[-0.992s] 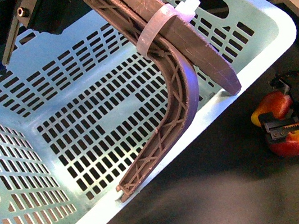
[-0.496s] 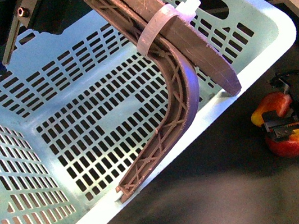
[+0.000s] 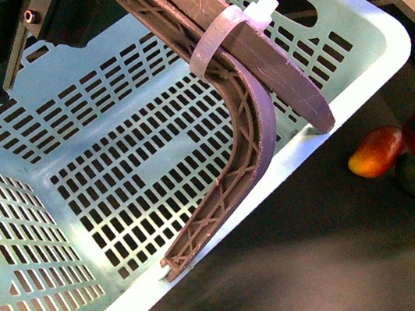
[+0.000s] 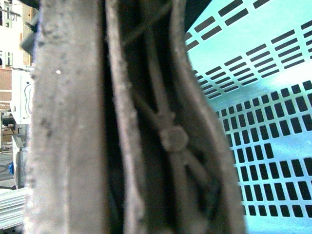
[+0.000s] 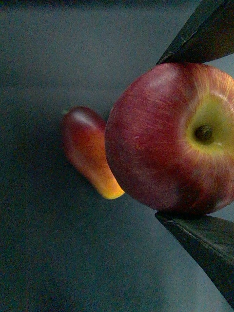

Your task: Pick apple with right arm and hold basket with left

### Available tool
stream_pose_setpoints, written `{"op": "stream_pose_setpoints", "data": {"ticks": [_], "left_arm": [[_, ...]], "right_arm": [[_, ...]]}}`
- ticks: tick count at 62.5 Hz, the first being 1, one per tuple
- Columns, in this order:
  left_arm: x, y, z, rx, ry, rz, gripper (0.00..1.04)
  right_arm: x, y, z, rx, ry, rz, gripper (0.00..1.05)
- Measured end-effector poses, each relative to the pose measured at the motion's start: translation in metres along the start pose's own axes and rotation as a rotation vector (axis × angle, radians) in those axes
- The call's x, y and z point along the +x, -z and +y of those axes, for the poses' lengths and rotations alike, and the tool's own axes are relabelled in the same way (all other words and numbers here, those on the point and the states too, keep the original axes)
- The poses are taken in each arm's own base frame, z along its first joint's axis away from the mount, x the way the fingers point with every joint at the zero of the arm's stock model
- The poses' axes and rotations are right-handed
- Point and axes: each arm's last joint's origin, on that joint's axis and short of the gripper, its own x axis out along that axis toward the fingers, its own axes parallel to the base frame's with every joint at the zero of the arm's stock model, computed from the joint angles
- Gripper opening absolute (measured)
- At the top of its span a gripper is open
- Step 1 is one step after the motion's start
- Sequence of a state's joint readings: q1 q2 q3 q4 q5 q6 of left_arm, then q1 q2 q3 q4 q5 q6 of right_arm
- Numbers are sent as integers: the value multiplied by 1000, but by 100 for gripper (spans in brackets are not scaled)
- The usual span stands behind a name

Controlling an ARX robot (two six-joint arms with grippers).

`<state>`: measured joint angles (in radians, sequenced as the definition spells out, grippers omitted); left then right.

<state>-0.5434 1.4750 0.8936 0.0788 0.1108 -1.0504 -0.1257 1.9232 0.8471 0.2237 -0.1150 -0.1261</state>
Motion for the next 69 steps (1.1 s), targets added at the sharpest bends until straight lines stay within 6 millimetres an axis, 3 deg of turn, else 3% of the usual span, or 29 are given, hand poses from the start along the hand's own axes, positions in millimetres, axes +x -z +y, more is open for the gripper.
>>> {"op": "stream_pose_setpoints", "data": {"ticks": [4, 15, 26, 33, 38, 47, 64, 69], "left_arm": [[0, 0, 0, 0, 0, 0, 15], [0, 0, 0, 0, 0, 0, 15], [0, 0, 0, 0, 0, 0, 15], [0, 0, 0, 0, 0, 0, 15], [0, 0, 0, 0, 0, 0, 15], [0, 0, 0, 0, 0, 0, 15], [0, 0, 0, 0, -2, -3, 15], [0, 0, 0, 0, -1, -2, 15]], "right_arm": [[-37, -28, 1, -5, -13, -129, 74], [-105, -74, 18, -29, -61, -376, 74], [-152, -102, 56, -72, -185, -543, 74], [-157, -103, 86, -101, -279, -549, 74], [-150, -98, 114, -134, -356, -519, 74], [-135, -86, 147, -163, -431, -452, 74], [-120, -64, 174, -188, -484, -360, 74], [-120, -62, 175, -188, -470, -359, 86]]}}
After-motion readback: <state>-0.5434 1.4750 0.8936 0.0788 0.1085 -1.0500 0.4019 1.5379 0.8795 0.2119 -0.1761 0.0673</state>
